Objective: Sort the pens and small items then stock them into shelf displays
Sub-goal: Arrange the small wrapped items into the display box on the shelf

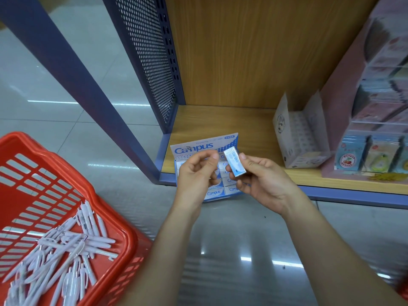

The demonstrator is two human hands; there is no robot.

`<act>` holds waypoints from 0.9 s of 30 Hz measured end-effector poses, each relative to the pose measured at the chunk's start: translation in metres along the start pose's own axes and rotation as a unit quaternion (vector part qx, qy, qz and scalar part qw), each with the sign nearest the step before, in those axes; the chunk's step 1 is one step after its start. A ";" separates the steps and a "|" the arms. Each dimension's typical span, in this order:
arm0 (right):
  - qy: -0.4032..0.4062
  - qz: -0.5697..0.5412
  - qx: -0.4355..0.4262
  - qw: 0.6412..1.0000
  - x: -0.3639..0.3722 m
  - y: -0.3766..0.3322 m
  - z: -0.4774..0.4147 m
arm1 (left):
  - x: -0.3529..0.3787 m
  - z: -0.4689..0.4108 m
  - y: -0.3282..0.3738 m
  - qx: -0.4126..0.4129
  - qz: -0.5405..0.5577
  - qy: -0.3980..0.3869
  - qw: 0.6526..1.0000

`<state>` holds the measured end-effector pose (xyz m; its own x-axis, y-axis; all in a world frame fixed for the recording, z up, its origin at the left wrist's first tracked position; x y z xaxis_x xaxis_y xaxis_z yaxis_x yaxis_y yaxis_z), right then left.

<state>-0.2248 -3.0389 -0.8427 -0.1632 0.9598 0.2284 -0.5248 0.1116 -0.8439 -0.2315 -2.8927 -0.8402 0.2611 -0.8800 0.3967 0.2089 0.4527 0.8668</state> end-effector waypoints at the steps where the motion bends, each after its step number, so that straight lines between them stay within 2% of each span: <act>1: -0.003 0.020 0.004 1.000 0.001 0.002 -0.001 | -0.001 -0.001 0.001 -0.006 -0.006 -0.015 1.000; 4: -0.015 0.073 0.009 0.997 0.006 0.006 -0.003 | -0.001 -0.002 0.002 -0.027 -0.054 -0.055 0.997; 11: 0.017 0.171 -0.024 0.985 0.015 0.010 -0.014 | -0.019 -0.006 -0.004 -0.013 -0.099 -0.009 0.995; 16: 0.093 0.148 0.010 0.985 0.014 0.017 -0.029 | -0.035 -0.011 -0.004 0.031 -0.071 0.083 0.994; 20: 0.111 0.125 0.020 0.986 0.022 0.025 -0.039 | -0.045 -0.016 -0.010 0.041 -0.083 0.123 0.988; 24: 0.107 0.154 0.015 0.982 0.033 0.032 -0.050 | -0.054 -0.020 -0.015 0.035 -0.094 0.170 0.980; 27: 0.128 0.221 0.005 0.967 0.041 0.035 -0.059 | -0.064 -0.026 -0.019 0.055 -0.139 0.220 0.964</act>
<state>-0.2005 -2.9804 -0.8919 -0.1622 0.9456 -0.2819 -0.4600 -0.3252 -0.8262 -0.2273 -2.8410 -0.8899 0.5884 -0.8086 0.0000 0.2333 0.1697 0.9575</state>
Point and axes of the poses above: each hand's wrist, its own z-axis away from the middle knuckle, its own x-axis out of the palm, y = z × x, the point moved 3 cm from there along -z, towards the middle knuckle, and after that the axes turned 15 degrees about z, right-handed, at the moved point
